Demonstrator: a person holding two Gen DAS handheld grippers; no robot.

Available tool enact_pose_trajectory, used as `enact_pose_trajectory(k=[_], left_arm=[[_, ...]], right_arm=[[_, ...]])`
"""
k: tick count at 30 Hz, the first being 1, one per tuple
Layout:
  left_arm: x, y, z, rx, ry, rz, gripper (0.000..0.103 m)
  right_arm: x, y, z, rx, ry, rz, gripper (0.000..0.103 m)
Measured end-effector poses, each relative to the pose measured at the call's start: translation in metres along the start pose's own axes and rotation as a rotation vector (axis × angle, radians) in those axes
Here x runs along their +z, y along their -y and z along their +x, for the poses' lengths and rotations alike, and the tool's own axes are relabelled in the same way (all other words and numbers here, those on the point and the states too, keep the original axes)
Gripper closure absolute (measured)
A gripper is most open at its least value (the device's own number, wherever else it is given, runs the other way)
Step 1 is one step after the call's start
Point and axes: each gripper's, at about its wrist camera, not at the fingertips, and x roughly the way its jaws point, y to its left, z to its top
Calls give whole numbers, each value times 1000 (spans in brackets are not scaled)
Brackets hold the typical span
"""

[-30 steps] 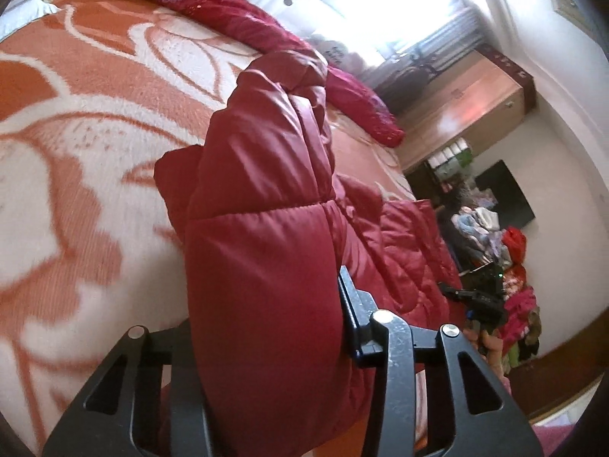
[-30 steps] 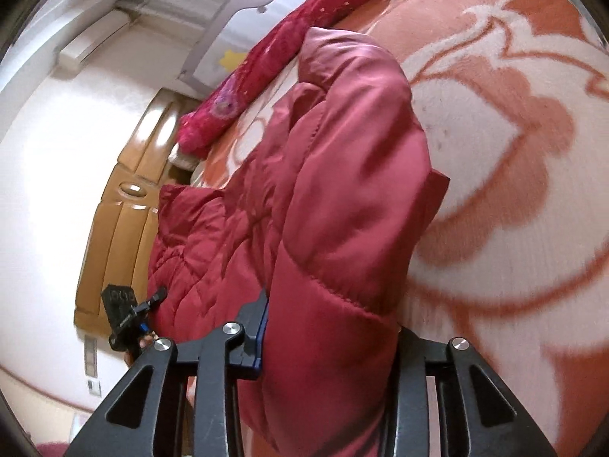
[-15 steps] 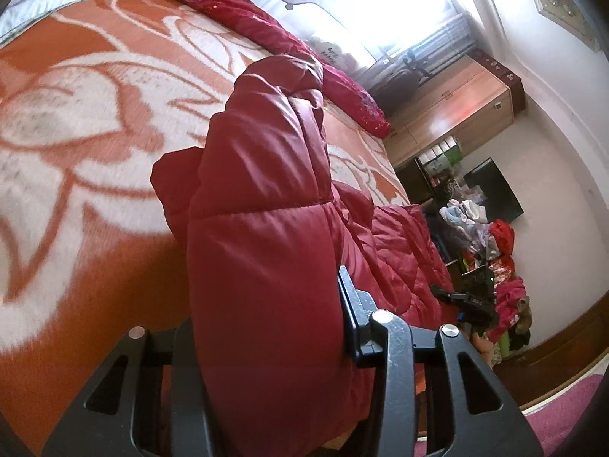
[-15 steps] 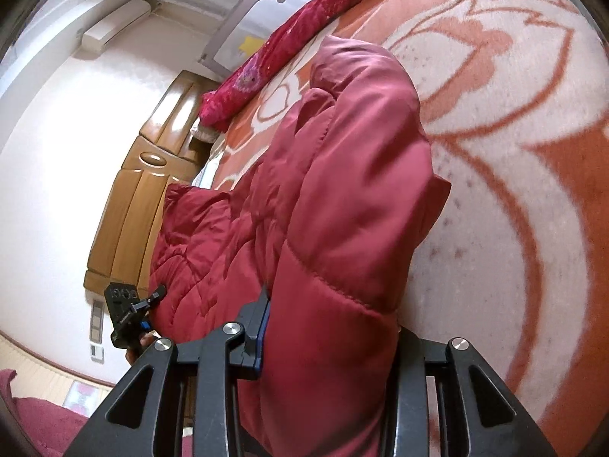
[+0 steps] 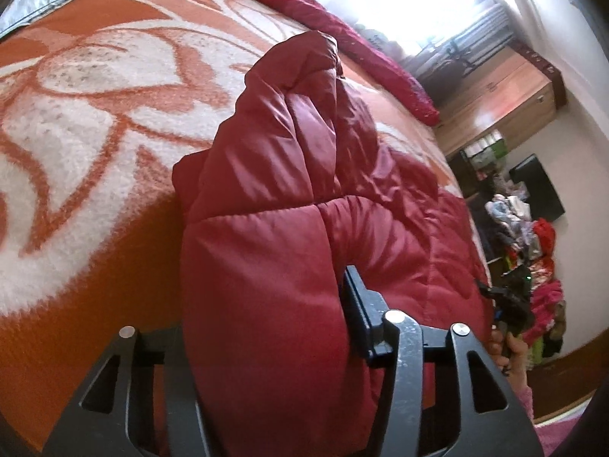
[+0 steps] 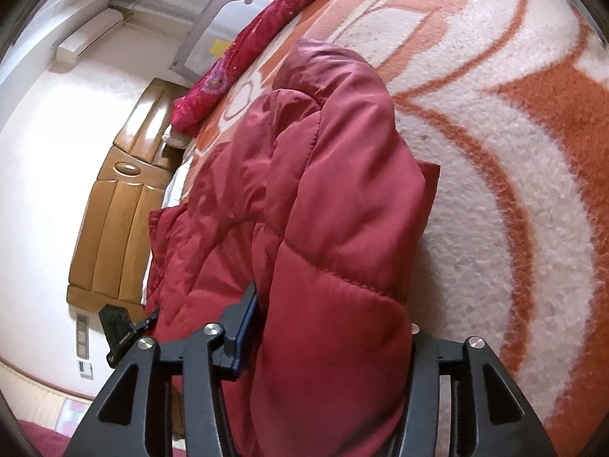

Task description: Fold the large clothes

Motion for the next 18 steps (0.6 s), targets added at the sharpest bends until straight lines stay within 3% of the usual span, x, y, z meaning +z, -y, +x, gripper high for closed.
enact_pose_trajectory(k=[3,6,10,14,18], left_arm=[[-1,3,3,35,16,10,48],[-1,9,4,98,20,40,41],[0,11,0,152,23,42,24],[0,11,-15,180,63,35,23],[-1,17,-40,307,156,45,23]], right_arm=[[1,0,4,-19,10,6,49],[-1,-1,4,-49,12,11,41],[-4,-8,3,-89,27,-3,32],[-6,-16,2,-127,44,-15,30],[-8,-23,1,-177,65,-39,27]])
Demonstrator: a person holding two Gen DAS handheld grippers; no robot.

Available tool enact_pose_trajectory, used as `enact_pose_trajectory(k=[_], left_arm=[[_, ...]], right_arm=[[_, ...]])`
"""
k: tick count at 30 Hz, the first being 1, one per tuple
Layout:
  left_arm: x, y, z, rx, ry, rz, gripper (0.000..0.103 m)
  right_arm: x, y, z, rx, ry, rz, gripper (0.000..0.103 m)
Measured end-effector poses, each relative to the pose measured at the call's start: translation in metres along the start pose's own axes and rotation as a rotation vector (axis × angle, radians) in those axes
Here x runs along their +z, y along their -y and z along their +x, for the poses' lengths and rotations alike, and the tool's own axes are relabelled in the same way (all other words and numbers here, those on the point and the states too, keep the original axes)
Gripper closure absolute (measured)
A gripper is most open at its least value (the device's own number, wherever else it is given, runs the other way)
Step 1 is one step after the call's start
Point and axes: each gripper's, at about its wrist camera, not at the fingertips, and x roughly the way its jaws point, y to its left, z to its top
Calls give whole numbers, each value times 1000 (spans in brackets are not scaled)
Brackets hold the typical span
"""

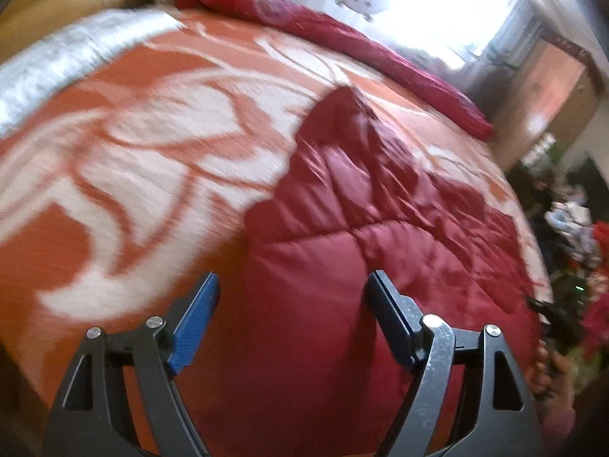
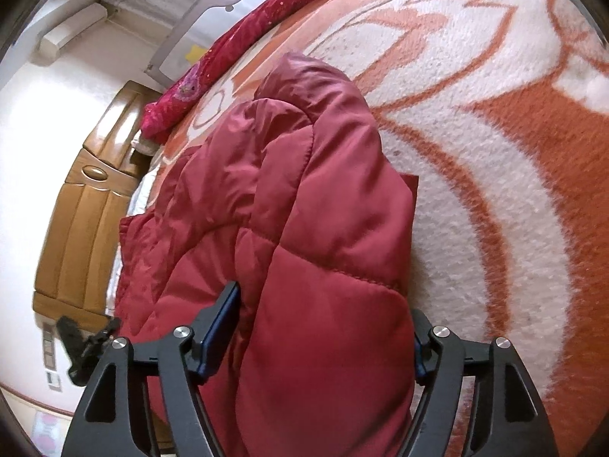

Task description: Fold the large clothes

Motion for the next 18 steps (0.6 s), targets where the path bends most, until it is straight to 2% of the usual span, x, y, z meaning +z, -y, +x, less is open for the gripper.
enact_pose_trajectory(k=[3,7,11,14,18], left_arm=[[4,2,-16,-15,41,-1,23],[7,24,-27,-71,50,64,23],[4,64,-28,-163,27,160,23],[-1,91,-26,-185,10,214,23],[-8,111,-20,-207,-18,257,23]], right_arm=[[-1,-4,-1,-37,16,-17,24],[0,-4,-3,-77,39,-34,23],[0,-4,-3,-91,41,-42,23],[0,-4,-9,-108,51,-38,22],[0,-13,-30,-169,111,-66,22]])
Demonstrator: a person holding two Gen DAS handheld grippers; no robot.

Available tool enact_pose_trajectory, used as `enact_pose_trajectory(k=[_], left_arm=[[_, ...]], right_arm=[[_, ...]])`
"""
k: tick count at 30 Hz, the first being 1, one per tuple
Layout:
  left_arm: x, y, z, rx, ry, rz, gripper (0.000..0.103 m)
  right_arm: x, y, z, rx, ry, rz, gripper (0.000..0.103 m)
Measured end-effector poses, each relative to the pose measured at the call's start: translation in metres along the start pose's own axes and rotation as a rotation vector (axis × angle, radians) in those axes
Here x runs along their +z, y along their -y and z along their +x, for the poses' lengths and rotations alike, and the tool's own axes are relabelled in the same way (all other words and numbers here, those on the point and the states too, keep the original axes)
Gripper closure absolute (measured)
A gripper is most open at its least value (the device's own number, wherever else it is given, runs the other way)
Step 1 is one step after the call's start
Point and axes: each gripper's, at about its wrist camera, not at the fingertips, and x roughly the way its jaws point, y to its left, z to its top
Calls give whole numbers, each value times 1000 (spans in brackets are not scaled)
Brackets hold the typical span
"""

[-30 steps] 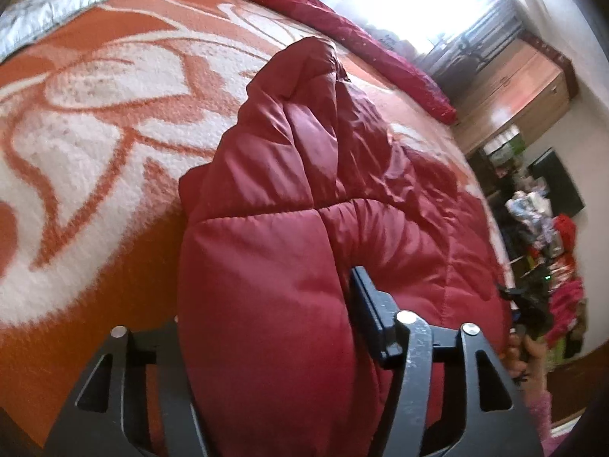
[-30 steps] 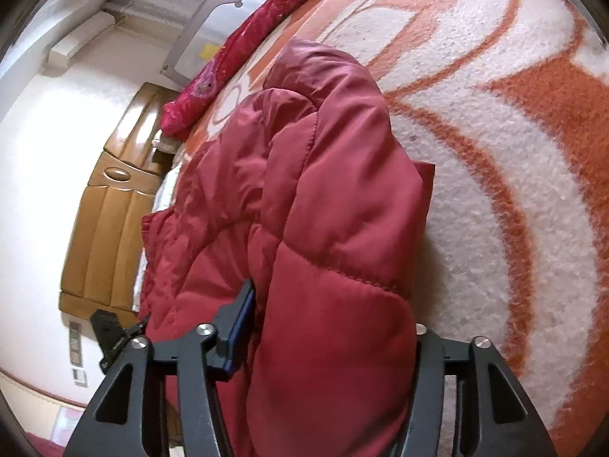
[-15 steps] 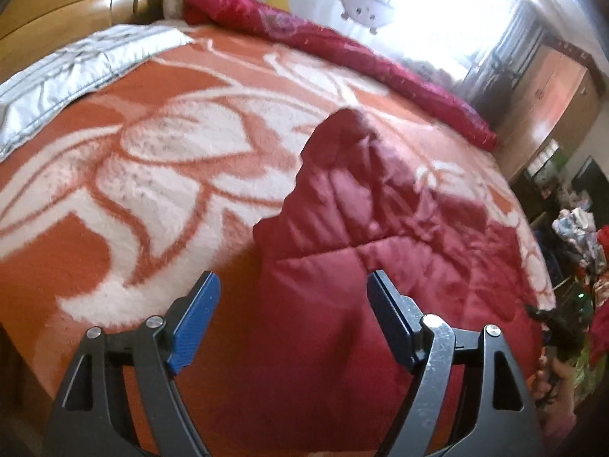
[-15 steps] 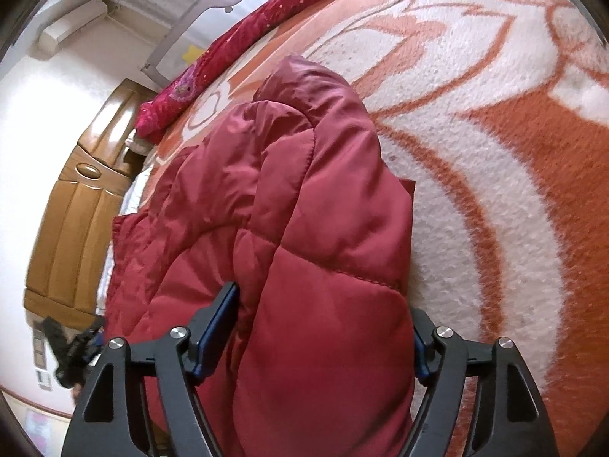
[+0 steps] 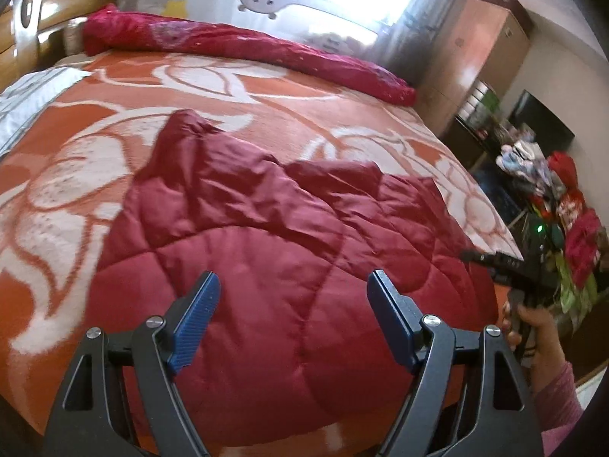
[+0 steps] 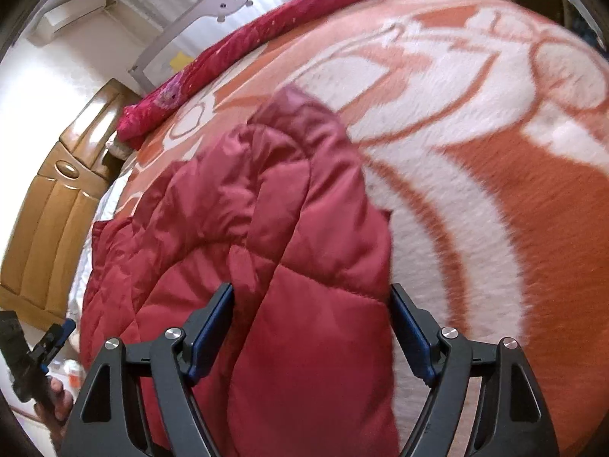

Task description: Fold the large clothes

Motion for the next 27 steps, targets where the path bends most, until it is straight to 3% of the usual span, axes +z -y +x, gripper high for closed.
enact_pose_trajectory(k=[6,10,14,17,23,27], left_arm=[[-4,16,0,-7,-7,41,23],[-7,28,4,-16,-17,74,23],[-11,33,23,11,-74,93,23],[-15,31,41,42,-118,102,23],[-8,19,65,95,-155,102,23],[6,5,83,103,-195,51,23]], right_arm=[[2,-12,-40,-60,118,-37,22],[-1,-43,-51,-23,159,-128,22],[-14,-94,-30,51,89,-269,22],[-23,-122,-3,57,29,-363,22],[-22,-132,52,-63,-45,-451,21],[-3,-121,73,-107,-92,-410,17]])
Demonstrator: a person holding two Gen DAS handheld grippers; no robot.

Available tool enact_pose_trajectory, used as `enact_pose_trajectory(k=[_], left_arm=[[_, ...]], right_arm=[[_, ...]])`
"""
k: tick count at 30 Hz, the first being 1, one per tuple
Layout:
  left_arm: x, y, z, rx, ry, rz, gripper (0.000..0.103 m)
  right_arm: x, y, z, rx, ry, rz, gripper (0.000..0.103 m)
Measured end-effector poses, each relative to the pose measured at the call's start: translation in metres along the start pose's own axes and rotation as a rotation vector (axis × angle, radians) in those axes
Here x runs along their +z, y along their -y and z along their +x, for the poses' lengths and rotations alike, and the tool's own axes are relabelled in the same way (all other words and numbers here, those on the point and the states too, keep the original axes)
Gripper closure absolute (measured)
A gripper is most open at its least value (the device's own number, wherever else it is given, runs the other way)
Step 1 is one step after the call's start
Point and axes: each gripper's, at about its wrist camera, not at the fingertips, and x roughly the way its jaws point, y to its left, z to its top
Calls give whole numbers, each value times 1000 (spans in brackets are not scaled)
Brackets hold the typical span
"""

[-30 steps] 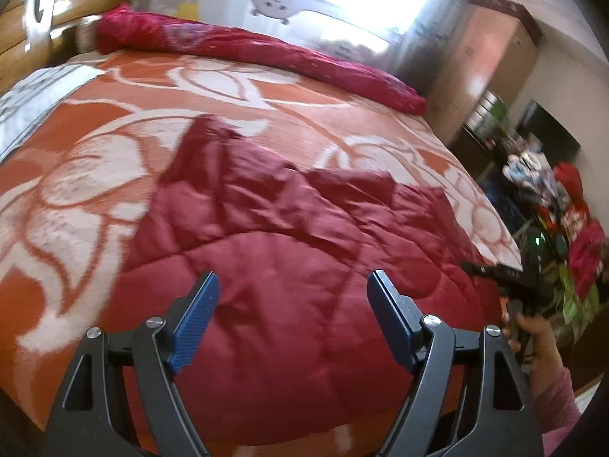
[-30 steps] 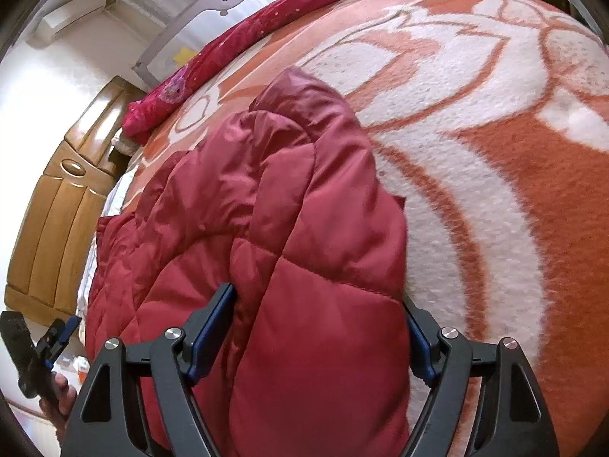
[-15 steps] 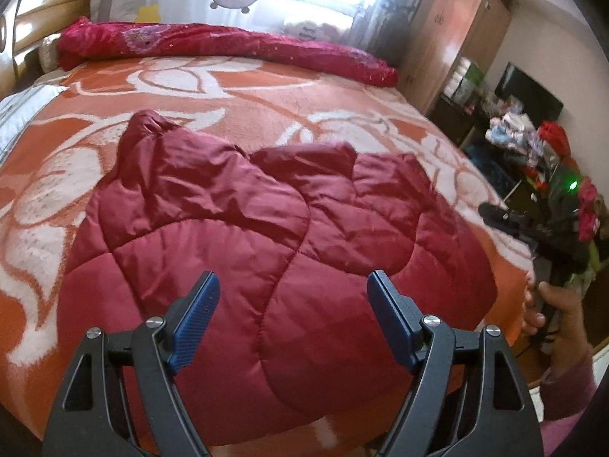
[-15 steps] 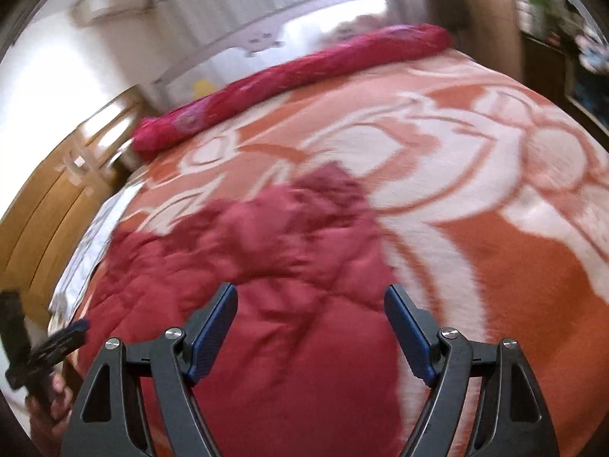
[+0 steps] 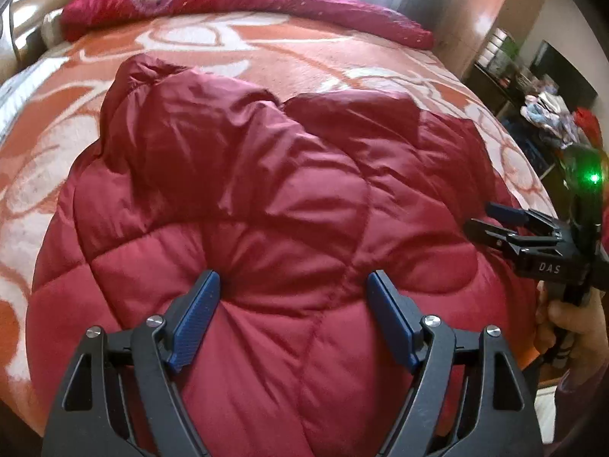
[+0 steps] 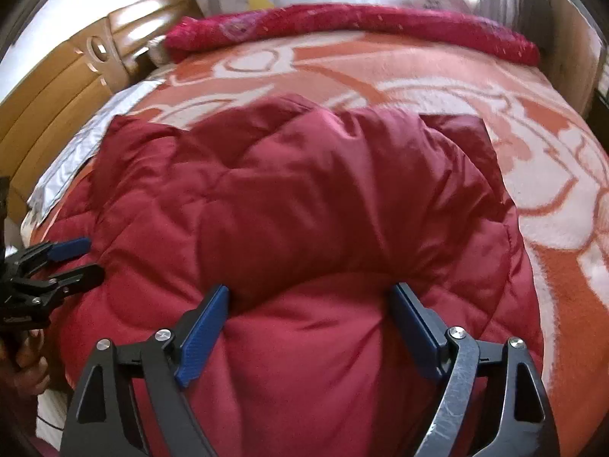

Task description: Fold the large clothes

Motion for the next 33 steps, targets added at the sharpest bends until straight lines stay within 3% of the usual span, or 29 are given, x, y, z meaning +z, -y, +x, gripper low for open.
enact_pose_trajectory(k=[8,15,19,21,26,33], left_arm=[[39,-30,28,-10,-87,-109,27],[67,-61,59,148,-148,-192,26],[77,-79,77,152,-151,-248,13],[78,-84,81,150,-150,-265,11],[70,-83,50,136,-62,-277,14],[32,-51,-24,-1,90,-188,14]], right_arm=[[23,41,26,-56,-33,110,17],[23,59,36,-42,-16,173,17],[22,72,39,-23,-4,232,17],[22,74,39,-22,-2,241,17],[20,76,37,-8,9,255,17],[20,79,37,-1,15,266,17]])
